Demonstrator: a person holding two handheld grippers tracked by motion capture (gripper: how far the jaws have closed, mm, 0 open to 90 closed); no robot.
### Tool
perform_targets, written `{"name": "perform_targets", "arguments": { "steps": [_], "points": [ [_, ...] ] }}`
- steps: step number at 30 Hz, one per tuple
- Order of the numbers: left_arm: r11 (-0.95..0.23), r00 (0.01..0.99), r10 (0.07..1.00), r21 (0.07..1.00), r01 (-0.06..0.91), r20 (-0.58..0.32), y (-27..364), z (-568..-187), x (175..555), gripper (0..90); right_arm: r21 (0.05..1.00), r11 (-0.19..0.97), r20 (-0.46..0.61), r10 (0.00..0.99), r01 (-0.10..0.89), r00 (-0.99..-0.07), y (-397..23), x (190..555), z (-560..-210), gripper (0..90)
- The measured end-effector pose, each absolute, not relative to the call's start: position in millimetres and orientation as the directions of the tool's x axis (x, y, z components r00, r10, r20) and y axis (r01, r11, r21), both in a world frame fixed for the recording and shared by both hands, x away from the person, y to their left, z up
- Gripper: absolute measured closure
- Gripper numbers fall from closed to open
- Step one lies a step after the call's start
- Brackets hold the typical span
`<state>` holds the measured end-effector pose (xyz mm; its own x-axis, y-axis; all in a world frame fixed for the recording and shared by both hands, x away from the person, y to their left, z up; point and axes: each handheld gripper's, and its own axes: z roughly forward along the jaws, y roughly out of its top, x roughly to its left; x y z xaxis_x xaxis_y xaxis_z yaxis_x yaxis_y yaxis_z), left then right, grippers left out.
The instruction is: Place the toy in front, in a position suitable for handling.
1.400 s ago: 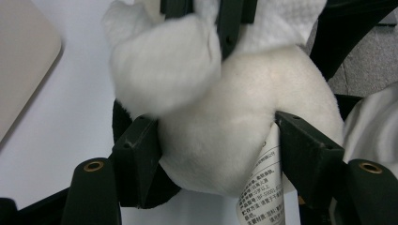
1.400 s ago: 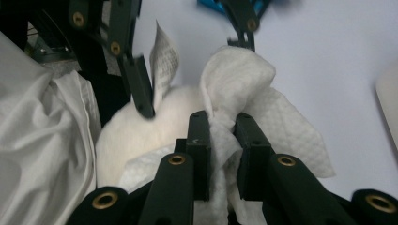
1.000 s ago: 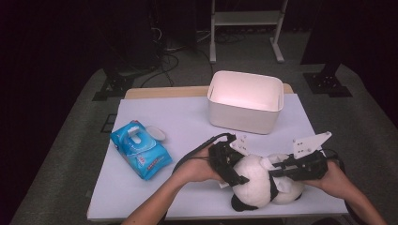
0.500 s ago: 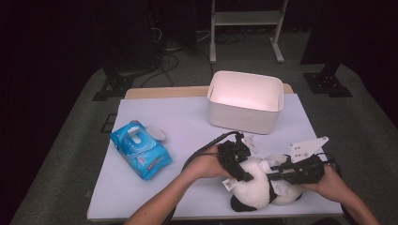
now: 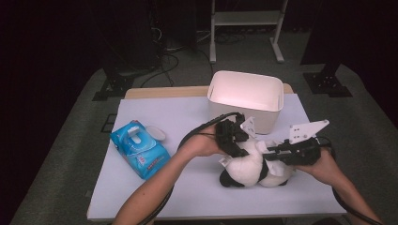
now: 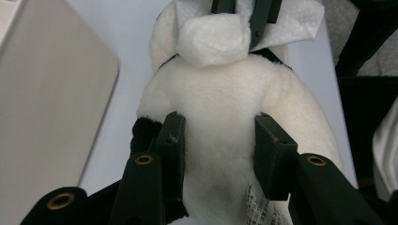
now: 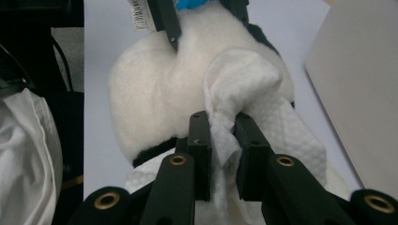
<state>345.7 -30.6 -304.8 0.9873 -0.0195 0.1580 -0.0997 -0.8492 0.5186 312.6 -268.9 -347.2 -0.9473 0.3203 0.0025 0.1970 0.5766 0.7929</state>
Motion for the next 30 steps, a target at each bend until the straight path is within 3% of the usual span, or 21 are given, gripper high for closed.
{"name": "perform_targets", "arguments": {
  "steps": [3,8,13,20,30],
  "points": [
    [-0.842,0.990,0.001,0.533,-0.075,0.141,-18.0,-314.5,345.3,55.5,0.774,0.604,0.010,0.291,0.192,-0.957,-255.9,313.4,-356.5,78.0],
    [-0.830,0.993,0.032,0.557,-0.038,0.116,-6.6,-308.7,332.5,35.5,0.762,0.628,-0.019,0.266,0.158,-0.964,-247.5,301.9,-359.9,78.1],
    [-0.842,0.995,0.050,0.540,-0.002,0.081,-4.1,-309.9,323.9,27.2,0.750,0.647,-0.008,0.219,0.139,-0.976,-238.8,283.0,-364.7,78.2],
    [-0.849,0.992,0.026,0.527,-0.042,0.122,-0.1,-324.1,308.5,36.2,0.735,0.668,-0.003,0.172,0.114,-0.985,-234.3,275.7,-359.8,78.4],
    [-0.838,0.989,-0.017,0.538,-0.096,0.150,-5.6,-328.0,295.0,37.1,0.780,0.624,-0.030,0.122,0.053,-0.992,-211.7,292.7,-332.9,78.3]
  ]
}}
